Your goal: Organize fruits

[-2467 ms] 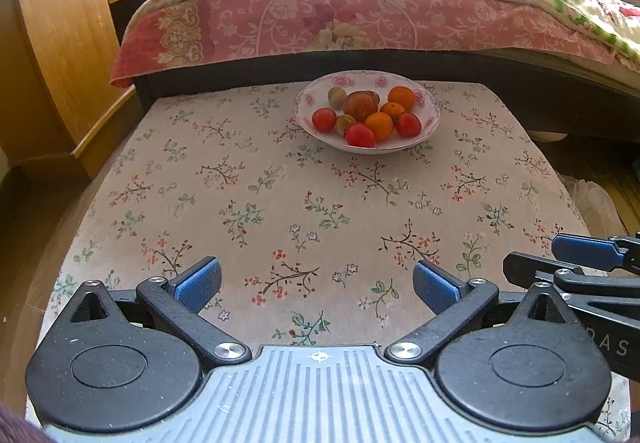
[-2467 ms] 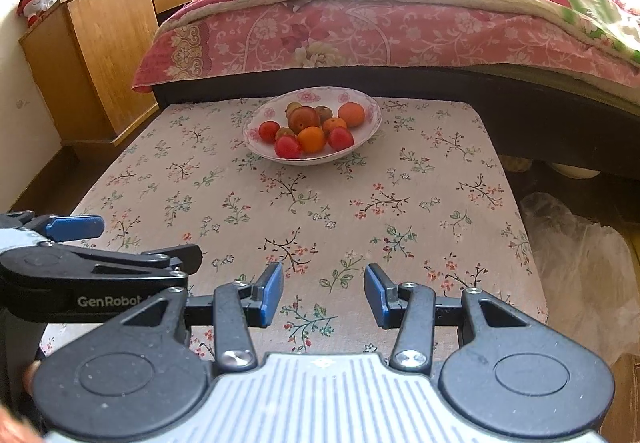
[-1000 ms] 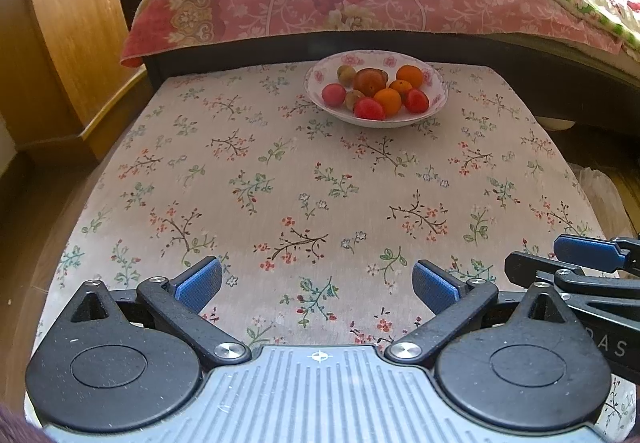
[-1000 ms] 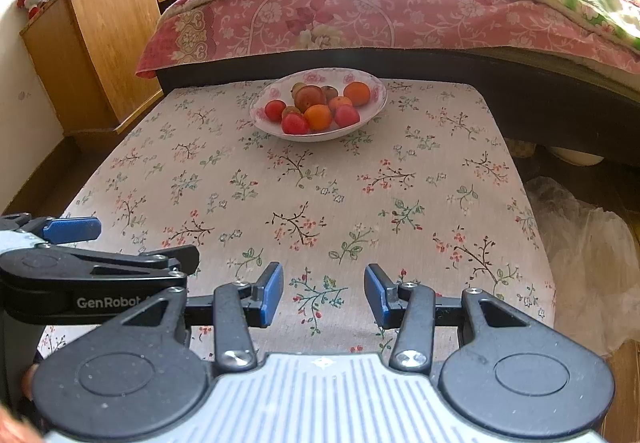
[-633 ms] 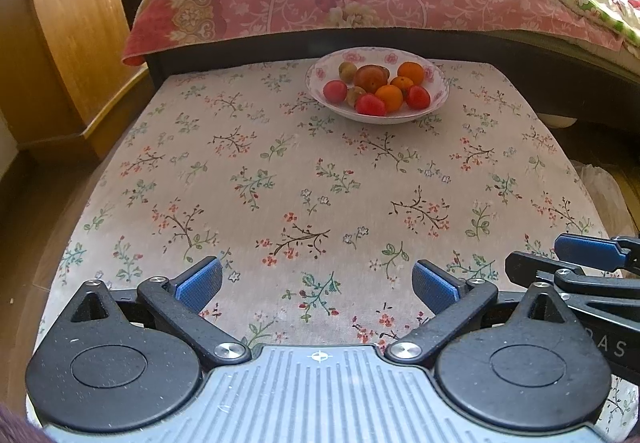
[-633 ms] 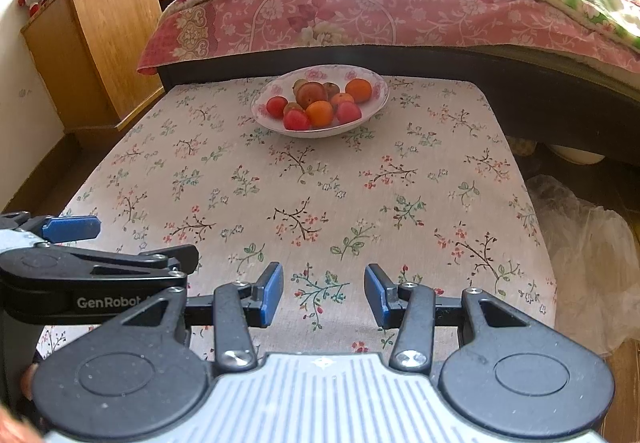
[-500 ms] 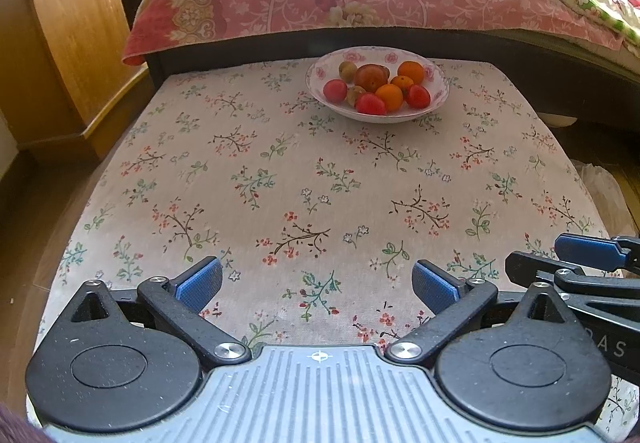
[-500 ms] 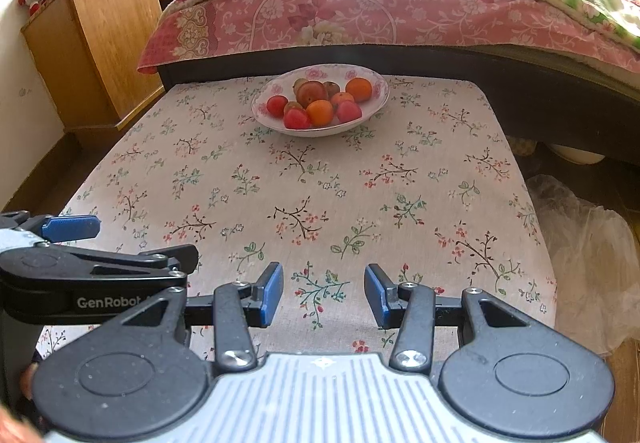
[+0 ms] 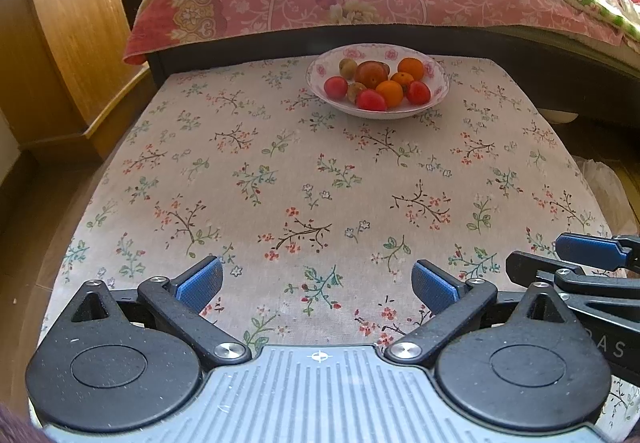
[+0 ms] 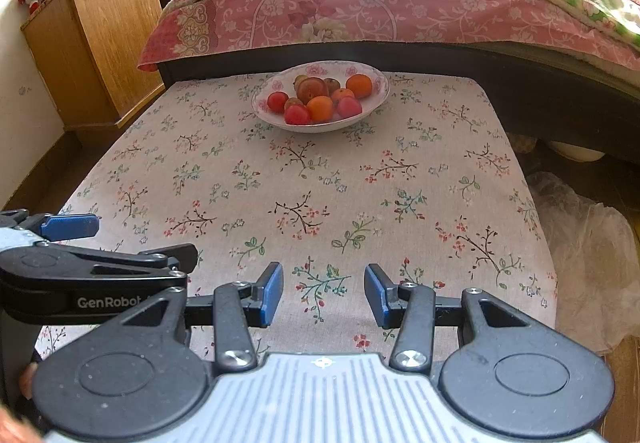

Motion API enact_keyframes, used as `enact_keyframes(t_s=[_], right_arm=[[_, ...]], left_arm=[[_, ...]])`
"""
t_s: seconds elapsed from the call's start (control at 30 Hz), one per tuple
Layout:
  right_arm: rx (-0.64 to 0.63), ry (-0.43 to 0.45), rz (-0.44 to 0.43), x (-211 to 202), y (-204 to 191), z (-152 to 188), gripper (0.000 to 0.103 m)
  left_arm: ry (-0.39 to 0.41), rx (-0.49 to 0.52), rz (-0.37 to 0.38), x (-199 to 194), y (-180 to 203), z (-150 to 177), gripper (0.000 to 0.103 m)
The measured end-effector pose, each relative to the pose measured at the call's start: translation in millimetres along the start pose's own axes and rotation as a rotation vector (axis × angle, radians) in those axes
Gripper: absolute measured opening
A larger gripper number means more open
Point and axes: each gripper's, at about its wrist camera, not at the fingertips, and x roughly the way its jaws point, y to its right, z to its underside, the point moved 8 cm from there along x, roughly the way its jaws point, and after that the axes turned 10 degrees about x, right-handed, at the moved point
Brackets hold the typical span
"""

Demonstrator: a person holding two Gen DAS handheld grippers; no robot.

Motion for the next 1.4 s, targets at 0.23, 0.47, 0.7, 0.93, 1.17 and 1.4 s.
enact_keyframes(t_s=[0.23,0.47,0.7,0.93,1.17,1.4], right_arm=[[-0.001,-0.001,0.001,-0.4,0.1,2.1,0.047],[-0.001,-0.003,0.003,0.1,-0.3,3.9,0.047],[0.000,-0.004,0.003,0.3,-0.5,3.3,0.047],[-0.001,-0.005,0.003,0.1,-0.7,4.4,0.047],[-0.001,-0.007,0.005,0.1,-0.5,5.4,0.047],[-0.001,-0.008,0.005,-0.4,-0.4,6.4,0.047]], left_arm=[[-0.002,0.001,-0.001,0.0,0.2,0.3,0.102],[-0.003,0.004,-0.003,0.6,0.4,0.9,0.102],[-0.004,0.005,-0.006,0.4,0.5,1.2,0.102],[-0.005,0.006,-0.007,0.4,0.7,1.4,0.102],[-0.006,0.008,-0.008,0.4,-0.1,2.0,0.101],[-0.006,0.006,-0.009,0.4,0.5,1.6,0.101]])
